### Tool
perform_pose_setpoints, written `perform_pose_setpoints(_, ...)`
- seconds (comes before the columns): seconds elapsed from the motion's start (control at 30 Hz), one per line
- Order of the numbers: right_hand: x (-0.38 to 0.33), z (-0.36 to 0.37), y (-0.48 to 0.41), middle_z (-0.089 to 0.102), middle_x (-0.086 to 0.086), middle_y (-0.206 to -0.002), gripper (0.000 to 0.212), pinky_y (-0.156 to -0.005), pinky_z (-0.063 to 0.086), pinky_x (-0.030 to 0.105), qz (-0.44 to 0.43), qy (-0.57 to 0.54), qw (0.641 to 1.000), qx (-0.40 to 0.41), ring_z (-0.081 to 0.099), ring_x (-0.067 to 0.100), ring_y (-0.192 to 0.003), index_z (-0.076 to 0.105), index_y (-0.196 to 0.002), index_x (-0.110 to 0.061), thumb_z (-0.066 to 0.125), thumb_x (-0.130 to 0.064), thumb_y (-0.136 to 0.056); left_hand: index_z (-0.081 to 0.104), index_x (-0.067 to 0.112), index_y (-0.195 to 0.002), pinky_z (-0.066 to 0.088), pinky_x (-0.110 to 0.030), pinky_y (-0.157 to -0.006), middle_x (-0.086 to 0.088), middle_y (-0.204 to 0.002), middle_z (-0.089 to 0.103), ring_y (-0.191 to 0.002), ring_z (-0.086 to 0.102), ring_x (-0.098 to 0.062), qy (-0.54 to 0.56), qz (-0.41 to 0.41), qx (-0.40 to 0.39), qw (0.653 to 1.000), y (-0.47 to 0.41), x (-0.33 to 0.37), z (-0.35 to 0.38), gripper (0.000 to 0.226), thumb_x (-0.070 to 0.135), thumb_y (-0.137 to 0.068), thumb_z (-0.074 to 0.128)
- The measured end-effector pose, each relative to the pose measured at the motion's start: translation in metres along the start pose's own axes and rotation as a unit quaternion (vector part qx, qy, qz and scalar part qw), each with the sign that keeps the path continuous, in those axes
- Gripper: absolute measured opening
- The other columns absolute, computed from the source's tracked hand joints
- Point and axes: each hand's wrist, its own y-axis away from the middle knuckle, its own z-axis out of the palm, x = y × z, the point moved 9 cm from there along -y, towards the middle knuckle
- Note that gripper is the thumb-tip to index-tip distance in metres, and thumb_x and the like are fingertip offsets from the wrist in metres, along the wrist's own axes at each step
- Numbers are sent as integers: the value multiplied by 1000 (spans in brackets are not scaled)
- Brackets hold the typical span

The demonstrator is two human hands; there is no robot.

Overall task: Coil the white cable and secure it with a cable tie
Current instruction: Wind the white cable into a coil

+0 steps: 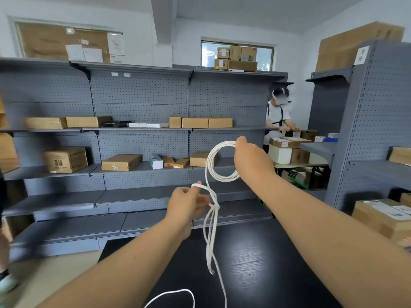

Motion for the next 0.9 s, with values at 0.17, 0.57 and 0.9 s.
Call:
perform_pose_setpoints(0.17, -8, 12, -8, 48, 9, -77, 21, -57, 35, 36, 15, -9, 1000, -8, 48, 29, -71, 38, -104, -7, 32, 4, -88, 47, 14, -123, 40, -23, -81, 5, -115, 56, -101, 54, -9, -66, 55, -91, 992, 7, 7, 17, 36, 24, -90, 58)
perform_pose_setpoints(0.57, 25, 33, -18, 61, 18, -99, 28, -62, 40, 39, 70, 48, 996, -36, 57, 35, -84, 38, -114, -4, 33, 5, -87, 55, 6, -76, 55, -30, -73, -11, -80, 61, -70, 57, -19, 162, 55, 8, 985, -50, 21, -44, 28, 14, -99, 41)
perform_pose_setpoints(0.9, 62, 50, -19, 61, 19, -106, 27, -65, 43, 39, 131, 73, 986, -72, 57, 34, -89, 41, -111, -5, 36, 6, -87, 50, 10, -79, 47, -28, -66, 0, -56, 35, -43, 41, -9, 104, 85, 33, 990, -67, 29, -94, 29, 15, -102, 33)
